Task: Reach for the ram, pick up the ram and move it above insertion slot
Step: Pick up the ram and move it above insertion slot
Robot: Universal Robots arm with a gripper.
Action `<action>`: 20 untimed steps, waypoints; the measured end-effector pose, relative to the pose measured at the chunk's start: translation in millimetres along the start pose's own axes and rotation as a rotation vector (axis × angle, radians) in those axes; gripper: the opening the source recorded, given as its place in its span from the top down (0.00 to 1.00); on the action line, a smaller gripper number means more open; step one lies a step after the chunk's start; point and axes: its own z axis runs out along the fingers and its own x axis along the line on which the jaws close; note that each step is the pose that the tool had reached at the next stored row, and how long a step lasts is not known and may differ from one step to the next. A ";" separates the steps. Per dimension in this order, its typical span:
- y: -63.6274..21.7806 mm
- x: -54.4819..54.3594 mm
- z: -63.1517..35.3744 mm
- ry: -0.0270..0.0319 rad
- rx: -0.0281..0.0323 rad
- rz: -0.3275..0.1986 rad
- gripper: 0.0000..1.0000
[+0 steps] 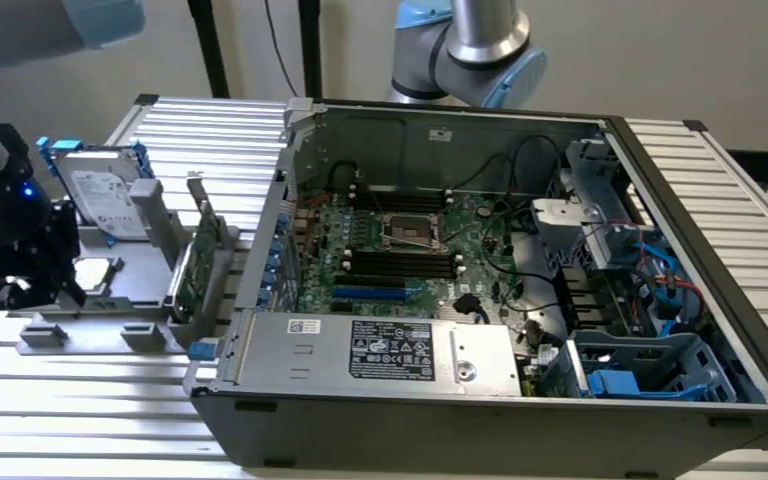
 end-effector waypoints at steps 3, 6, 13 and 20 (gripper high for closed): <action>-0.4 -0.3 -13.4 0.0000 -0.0001 -0.003 0.87; -1.5 -0.6 -27.1 -0.0007 -0.0003 -0.017 0.87; -16.5 -0.7 -54.9 -0.0049 -0.0046 -0.043 0.87; -46.5 -0.4 -69.2 -0.0066 -0.0067 -0.043 0.87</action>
